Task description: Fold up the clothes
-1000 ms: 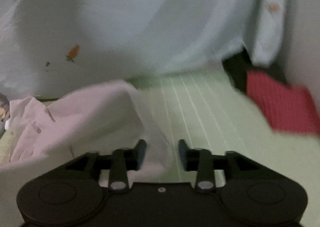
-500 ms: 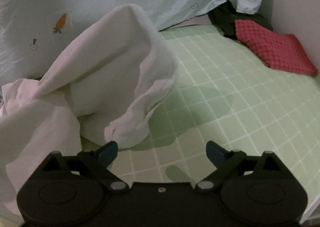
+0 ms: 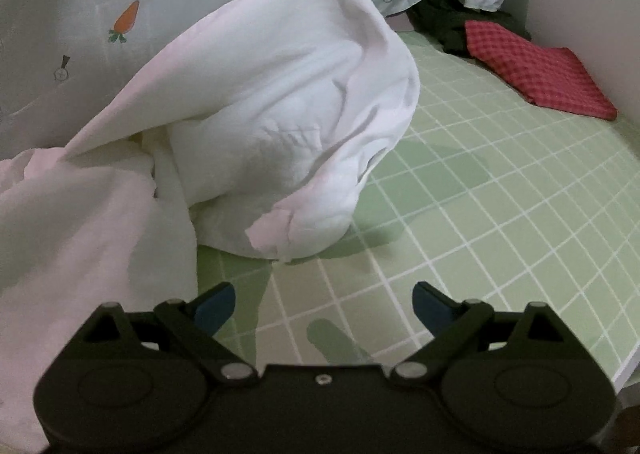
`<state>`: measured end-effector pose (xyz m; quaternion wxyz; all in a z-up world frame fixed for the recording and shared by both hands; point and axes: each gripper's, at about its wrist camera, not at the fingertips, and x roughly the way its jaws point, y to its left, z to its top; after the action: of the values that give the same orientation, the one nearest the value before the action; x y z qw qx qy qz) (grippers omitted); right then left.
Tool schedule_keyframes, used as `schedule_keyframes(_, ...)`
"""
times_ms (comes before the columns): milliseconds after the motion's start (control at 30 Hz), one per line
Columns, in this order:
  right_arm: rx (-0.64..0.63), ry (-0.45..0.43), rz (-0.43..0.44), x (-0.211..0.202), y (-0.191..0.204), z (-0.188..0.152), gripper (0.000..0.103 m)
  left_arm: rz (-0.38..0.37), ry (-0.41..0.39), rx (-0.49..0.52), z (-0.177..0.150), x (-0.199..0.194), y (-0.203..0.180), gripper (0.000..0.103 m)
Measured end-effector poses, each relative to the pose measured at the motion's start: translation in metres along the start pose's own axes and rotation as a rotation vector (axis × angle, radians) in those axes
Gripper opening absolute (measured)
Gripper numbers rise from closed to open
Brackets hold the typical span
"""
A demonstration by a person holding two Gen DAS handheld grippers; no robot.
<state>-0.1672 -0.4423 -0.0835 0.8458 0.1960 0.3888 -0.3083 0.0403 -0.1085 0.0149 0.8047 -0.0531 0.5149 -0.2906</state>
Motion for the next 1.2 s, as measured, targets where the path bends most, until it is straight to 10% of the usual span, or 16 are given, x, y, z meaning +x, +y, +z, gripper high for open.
schedule_keyframes(400,0.050,-0.006,0.023,0.027,-0.028,0.027,0.094,0.019,-0.031,-0.019,-0.013,0.006,-0.026,0.094)
schedule_keyframes(767,-0.059,0.024,0.200,0.090,-0.041,0.083,0.014,0.126,-0.043,-0.214,-0.015,0.041,-0.047,0.095)
schedule_keyframes(1100,-0.192,-0.374,-0.001,0.099,-0.060,0.231,0.015,0.092,0.027,-0.140,0.005,0.083,-0.078,0.095)
schedule_keyframes(1200,-0.123,-0.334,-0.075,0.111,-0.061,0.249,0.035,0.095,0.081,-0.052,0.006,0.096,-0.090,0.095)
